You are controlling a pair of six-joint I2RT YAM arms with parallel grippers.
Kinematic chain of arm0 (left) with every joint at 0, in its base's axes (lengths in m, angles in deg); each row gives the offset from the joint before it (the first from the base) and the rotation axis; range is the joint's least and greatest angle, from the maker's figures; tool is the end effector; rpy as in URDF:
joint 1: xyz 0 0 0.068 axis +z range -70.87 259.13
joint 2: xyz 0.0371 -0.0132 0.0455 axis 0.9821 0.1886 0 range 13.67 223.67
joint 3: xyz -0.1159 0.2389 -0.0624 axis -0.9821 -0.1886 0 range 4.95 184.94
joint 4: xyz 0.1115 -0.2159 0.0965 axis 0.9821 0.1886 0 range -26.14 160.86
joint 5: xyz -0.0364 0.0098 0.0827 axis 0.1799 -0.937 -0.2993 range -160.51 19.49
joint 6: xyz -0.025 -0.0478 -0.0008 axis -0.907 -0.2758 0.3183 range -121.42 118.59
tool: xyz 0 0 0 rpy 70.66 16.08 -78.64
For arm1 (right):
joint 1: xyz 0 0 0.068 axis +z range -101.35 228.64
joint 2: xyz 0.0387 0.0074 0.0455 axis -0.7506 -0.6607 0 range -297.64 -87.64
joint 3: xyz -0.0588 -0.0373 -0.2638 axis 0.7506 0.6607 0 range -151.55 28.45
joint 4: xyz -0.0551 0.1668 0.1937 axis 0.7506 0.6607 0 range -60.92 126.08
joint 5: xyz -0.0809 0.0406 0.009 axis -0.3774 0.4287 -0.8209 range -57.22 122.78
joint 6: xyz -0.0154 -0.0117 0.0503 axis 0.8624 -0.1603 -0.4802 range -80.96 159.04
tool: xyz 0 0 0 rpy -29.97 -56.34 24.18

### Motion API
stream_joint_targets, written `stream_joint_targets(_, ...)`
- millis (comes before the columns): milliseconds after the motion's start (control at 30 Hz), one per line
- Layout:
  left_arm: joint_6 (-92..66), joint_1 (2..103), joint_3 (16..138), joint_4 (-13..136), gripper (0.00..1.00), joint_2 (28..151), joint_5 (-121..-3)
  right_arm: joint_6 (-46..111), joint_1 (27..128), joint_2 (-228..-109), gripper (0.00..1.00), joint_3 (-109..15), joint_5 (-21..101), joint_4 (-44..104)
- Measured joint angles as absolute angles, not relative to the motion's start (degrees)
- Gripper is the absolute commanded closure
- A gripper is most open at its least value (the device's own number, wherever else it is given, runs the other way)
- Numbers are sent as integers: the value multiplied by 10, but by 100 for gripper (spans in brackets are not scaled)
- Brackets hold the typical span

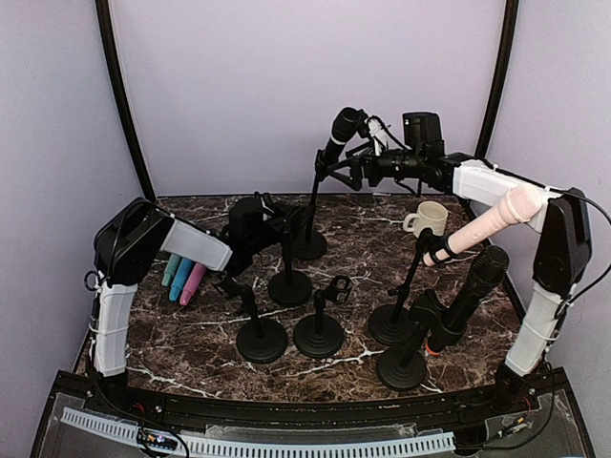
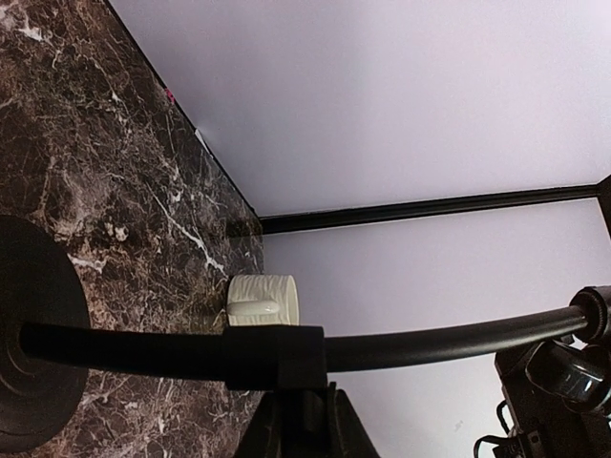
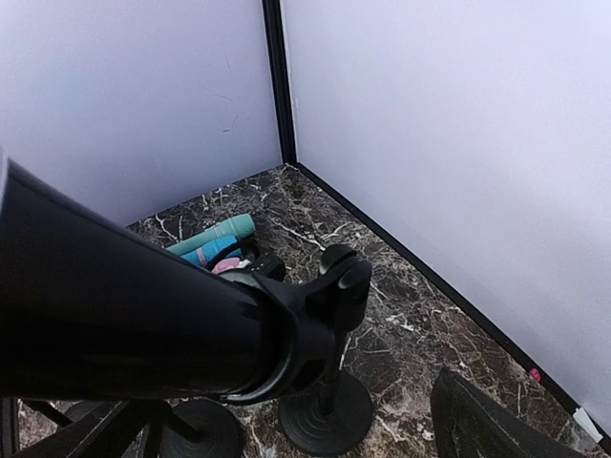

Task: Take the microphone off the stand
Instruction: Move the microphone stand with the microphone to the center of the board.

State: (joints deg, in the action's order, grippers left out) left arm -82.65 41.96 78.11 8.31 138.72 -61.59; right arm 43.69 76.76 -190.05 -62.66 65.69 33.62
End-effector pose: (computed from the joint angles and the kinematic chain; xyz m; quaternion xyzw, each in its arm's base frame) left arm 0.3783 -0.2937 0.1808 -0.2033 0.6535 -0.6519 0.3266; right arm 0.3690 0.2191 0.3538 -0.3797 0.6859 0.3389 0.5202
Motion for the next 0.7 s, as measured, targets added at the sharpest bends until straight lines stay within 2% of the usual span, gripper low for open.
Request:
stream_joint_targets(300,-835,394,791,83,100,1396,-643,436,796,-1900,4,-586,577,260)
stream_joint_targets(500,-844,384,791,82,100,1397,-655,420,813,-1898,22,-552,526,217)
stream_joint_targets(700,-847,381,791,80,100,1398,-657,381,820,-1887,34,-520,497,179)
